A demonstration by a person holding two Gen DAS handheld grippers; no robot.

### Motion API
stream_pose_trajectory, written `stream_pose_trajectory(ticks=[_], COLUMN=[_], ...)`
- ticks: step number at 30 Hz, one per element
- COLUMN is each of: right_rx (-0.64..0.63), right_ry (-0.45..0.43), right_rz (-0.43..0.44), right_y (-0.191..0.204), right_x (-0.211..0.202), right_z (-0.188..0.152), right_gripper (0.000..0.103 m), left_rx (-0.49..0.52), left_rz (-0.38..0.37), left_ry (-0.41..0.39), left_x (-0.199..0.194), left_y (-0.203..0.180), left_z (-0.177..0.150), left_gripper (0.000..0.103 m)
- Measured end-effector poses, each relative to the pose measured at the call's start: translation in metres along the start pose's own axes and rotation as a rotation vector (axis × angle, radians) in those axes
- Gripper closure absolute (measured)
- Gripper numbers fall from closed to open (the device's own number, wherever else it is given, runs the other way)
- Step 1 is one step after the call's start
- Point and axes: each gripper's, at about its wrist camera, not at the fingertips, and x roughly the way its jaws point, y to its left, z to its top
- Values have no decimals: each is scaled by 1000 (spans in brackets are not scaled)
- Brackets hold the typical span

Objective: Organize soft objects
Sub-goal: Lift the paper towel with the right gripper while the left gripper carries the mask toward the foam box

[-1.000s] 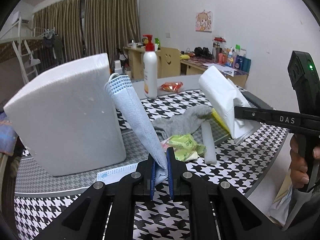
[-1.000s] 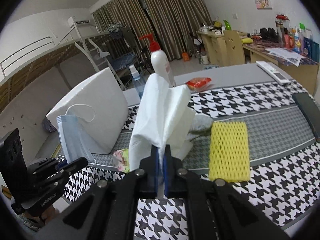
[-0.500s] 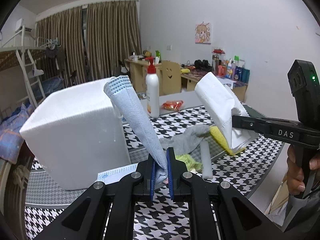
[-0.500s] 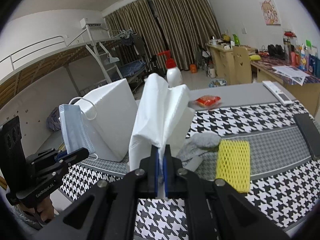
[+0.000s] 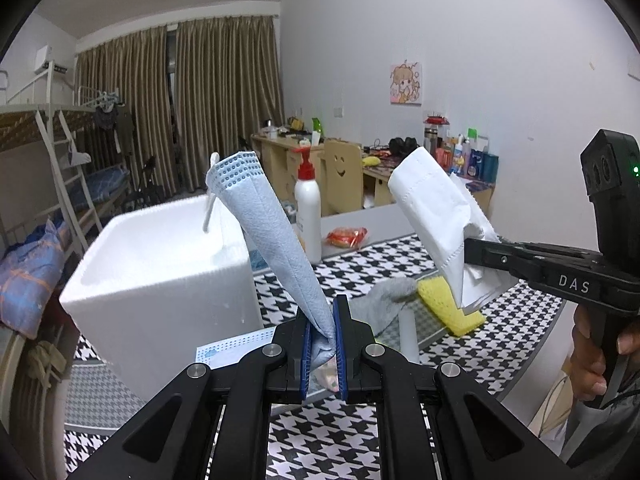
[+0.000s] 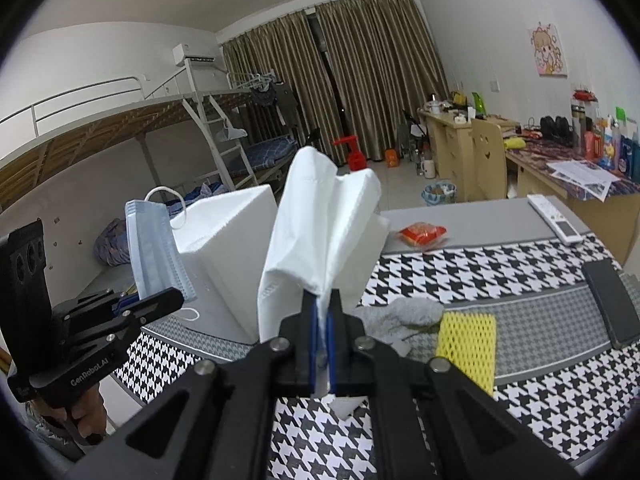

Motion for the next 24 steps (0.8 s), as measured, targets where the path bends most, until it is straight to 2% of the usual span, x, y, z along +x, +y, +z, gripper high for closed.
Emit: stream_pose_trajectory(ticks=[13, 24], right_rx=[-36, -55], right_ry=[-53, -57], right_rz=[-10, 1], right_y=[7, 10], right_x=[-5, 4], right_z=[19, 28], right_gripper=[96, 96], left_rx=[3, -5], left_rz=[33, 76], left_ry=[-70, -105], left_x=[-11, -13], left_y=[6, 15], left_z=[21, 30], left_gripper=[92, 92])
